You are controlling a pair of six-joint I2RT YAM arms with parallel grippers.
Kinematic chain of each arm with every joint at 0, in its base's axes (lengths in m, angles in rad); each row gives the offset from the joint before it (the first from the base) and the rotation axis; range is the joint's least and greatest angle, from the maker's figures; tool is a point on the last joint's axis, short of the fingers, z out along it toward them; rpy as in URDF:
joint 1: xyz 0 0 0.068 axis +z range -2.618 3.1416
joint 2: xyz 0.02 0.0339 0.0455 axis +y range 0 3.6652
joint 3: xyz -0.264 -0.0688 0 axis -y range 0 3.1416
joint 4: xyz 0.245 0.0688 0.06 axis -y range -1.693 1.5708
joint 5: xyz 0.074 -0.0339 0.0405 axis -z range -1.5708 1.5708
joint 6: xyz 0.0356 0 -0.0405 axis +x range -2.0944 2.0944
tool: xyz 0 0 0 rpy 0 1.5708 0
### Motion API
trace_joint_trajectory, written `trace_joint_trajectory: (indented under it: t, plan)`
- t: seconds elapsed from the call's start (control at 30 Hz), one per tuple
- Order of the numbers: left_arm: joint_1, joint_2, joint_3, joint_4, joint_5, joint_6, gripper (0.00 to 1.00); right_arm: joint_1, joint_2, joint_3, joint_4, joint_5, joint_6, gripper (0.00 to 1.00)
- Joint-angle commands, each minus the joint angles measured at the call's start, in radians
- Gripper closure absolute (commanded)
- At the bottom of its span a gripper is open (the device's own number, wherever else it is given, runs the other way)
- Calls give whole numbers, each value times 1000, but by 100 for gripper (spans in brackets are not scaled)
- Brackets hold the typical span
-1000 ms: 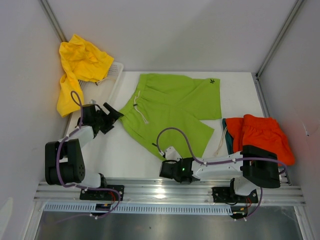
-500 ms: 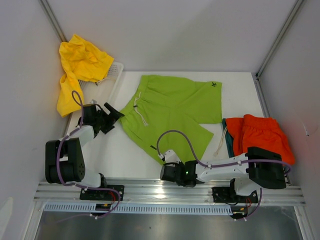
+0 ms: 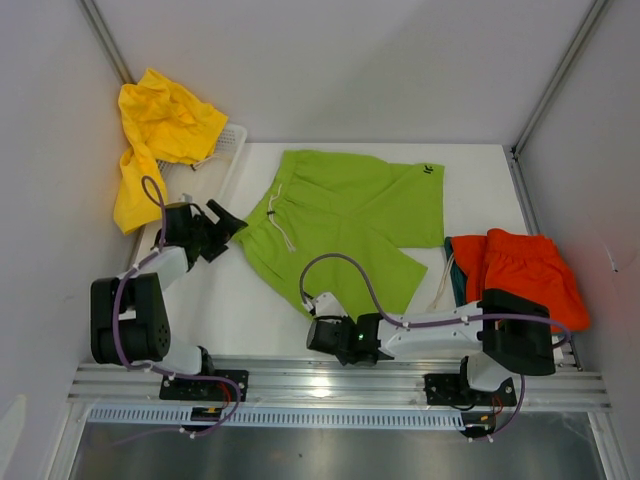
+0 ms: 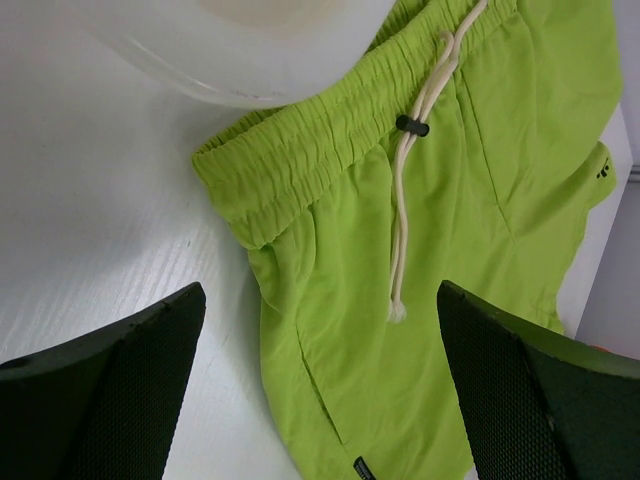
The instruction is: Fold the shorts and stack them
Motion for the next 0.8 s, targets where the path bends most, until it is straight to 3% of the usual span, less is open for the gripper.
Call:
trace_joint_trajectory:
  t: [0.0,0.3,0.5,0.53,0.6,0.7,0.77]
  plan:
    - [-5,40,40,23,-1,-17,1,35,-96,8,-36,27,-2,64]
    - [-11,147,7,167,-16,-103,3,118,-234,-21,-198,73,127,60]
    - [-11,216,-34,353,-35,-221,21,187,-305,-27,-275,92,216,60]
    - [-11,227,-39,376,-42,-242,29,195,-309,-33,-284,99,228,60]
    - [-16,239,-49,414,-55,-256,33,213,-318,-40,-312,102,259,60]
    - [-21,264,-77,501,-64,-296,50,227,-338,-61,-334,102,294,60]
    - [-21,264,-123,558,-81,-311,56,239,-352,-69,-359,102,322,60]
